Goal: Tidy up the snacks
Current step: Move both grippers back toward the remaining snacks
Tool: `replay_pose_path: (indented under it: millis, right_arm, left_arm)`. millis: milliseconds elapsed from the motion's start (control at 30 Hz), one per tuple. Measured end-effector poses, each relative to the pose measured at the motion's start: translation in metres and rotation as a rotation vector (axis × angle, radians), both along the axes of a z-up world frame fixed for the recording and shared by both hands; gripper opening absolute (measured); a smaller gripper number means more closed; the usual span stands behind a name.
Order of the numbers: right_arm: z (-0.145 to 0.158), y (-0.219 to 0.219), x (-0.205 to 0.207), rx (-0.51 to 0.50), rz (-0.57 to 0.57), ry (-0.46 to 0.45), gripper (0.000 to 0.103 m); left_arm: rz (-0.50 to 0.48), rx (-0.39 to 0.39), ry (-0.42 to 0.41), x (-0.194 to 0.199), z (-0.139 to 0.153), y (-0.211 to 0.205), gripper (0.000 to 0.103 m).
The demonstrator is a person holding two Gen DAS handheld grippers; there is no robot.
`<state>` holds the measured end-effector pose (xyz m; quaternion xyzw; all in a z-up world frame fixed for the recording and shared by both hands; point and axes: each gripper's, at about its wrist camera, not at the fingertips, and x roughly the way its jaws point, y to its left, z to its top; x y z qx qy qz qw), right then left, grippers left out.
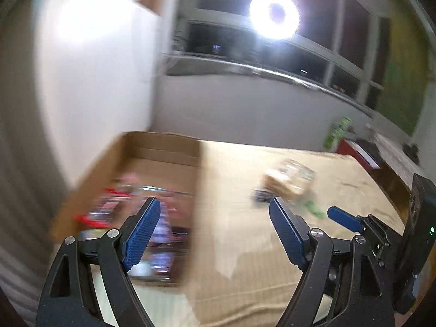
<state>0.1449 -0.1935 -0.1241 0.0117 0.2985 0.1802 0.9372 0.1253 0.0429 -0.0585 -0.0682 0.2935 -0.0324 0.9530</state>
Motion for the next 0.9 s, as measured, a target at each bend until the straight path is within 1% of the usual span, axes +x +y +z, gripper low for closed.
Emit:
replay_pose_path:
  millis: [100,200,300,400,467,567,733,833,900]
  right_arm:
    - [-0.001,-0.036,-0.009,-0.003,-0.084,0.009,0.075]
    - [0.008,-0.049,-0.018,-0.006,-0.115,-0.004,0.075]
    - [0.019,-0.046,-0.028,-0.016,-0.110,-0.026,0.075]
    - [0.029,-0.044,-0.039,-0.021,-0.098,-0.046,0.075]
    - [0.029,-0.041,-0.037,-0.028,-0.092,-0.047,0.075]
    - [0.025,-0.040,-0.030,-0.033,-0.087,-0.035,0.076]
    - [0.004,-0.039,-0.007,-0.049,-0.080,0.012,0.077]
    - [-0.012,-0.039,0.019,-0.068,-0.069,0.060,0.077]
    - [-0.022,-0.038,0.039,-0.082,-0.062,0.092,0.077]
  left_arm:
    - [-0.083,-0.001,0.009,0.006,-0.005,-0.038,0.082]
    - [-0.138,0.007,0.012,0.001,-0.006,-0.059,0.082]
    - [-0.158,0.007,0.000,-0.009,-0.001,-0.061,0.082]
    - [-0.156,0.002,-0.013,-0.018,0.006,-0.058,0.082]
    - [-0.154,0.004,-0.021,-0.023,0.010,-0.055,0.082]
    - [-0.150,0.008,-0.016,-0.022,0.009,-0.056,0.082]
    - [-0.154,0.006,0.026,-0.005,-0.007,-0.062,0.082]
    - [-0.150,0.008,0.070,0.017,-0.025,-0.067,0.082]
    - [-0.136,0.011,0.118,0.040,-0.040,-0.071,0.082]
